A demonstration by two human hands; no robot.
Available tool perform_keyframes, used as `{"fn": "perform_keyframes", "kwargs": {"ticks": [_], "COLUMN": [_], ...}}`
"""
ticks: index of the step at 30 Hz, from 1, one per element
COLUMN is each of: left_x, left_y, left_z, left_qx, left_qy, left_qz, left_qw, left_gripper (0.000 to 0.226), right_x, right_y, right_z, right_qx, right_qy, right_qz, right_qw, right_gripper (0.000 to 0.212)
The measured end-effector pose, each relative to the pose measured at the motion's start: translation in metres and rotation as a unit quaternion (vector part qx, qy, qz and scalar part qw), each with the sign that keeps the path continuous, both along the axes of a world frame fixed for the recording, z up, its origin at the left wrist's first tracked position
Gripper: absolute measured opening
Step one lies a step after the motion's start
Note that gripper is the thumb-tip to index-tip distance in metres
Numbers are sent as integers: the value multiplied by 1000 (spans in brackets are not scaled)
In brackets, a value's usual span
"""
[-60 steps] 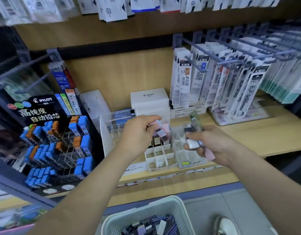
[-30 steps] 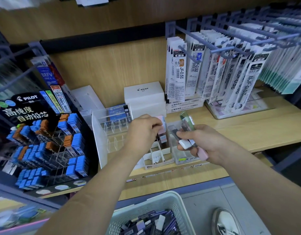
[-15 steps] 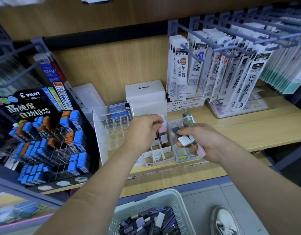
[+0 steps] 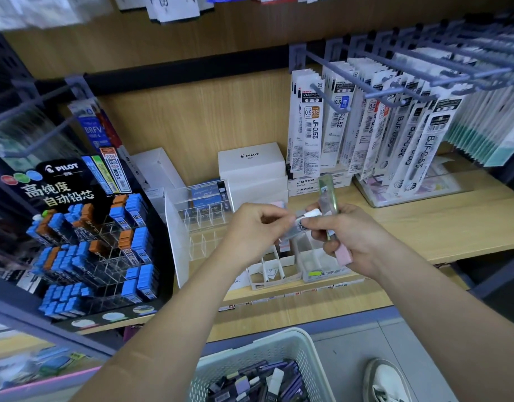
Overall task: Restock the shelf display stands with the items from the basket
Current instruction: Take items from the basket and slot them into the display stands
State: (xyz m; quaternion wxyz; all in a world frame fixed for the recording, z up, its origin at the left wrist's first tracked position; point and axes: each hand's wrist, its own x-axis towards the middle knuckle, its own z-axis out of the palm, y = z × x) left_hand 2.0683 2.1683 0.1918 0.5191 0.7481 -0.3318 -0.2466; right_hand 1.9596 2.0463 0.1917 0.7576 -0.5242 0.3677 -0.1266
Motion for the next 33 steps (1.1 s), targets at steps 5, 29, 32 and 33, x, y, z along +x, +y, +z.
{"fn": "perform_keyframes", "kwargs": {"ticks": [5, 29, 32, 33], "left_x": [-8, -6, -14, -16], "left_y": [5, -50, -75, -80], "left_z": [5, 9, -1, -5], "left_qx": [-45, -5, 13, 19], "left_qy": [171, -124, -178, -189], "left_qz": [-26, 43, 44, 42], "left_qw": [984, 991, 983, 981], "left_gripper": [35, 24, 23, 23], "right_x": [-1, -44, -53, -56], "right_y": [0, -50, -56, -58], "right_z": [2, 2, -4, -4], "right_qx": [81, 111, 93, 100], "right_qy": [-47, -27, -11, -14], "right_qz": [-16, -125, -111, -112], "right_qw": [995, 986, 989, 989], "right_gripper": [25, 16, 18, 18]}}
